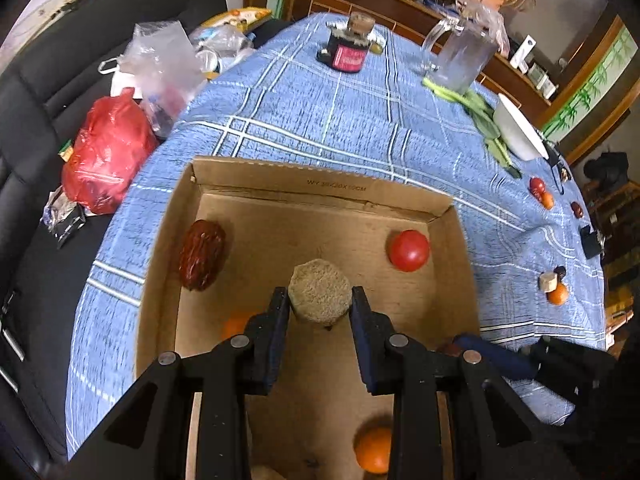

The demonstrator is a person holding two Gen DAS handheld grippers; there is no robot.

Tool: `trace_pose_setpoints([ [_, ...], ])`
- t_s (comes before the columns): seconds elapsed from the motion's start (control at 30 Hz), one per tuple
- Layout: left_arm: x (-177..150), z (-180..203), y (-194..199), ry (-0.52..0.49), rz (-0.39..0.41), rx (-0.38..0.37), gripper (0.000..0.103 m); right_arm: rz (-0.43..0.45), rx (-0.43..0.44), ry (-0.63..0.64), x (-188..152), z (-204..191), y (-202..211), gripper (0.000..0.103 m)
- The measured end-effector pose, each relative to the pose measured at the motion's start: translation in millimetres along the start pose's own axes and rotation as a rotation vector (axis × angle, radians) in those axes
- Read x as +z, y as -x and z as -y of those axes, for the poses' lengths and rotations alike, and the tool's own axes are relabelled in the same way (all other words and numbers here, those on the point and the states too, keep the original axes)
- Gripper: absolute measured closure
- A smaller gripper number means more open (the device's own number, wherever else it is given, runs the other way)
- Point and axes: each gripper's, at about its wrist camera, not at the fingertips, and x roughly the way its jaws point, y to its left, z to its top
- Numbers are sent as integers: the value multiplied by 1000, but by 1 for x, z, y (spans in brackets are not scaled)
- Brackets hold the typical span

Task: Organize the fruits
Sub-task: 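Carry the cake piece and jujube into the tray and release both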

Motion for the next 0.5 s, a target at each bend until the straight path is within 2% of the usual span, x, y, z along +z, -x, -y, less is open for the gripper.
trace_pose_setpoints([
  [0.37,7,-6,-10,3,-19,-43,73,-50,-72,11,-12,-10,-26,75],
  [0.5,4,-10,-1,29,-14,-58,69,-50,-80,29,-14,-14,-28,75],
])
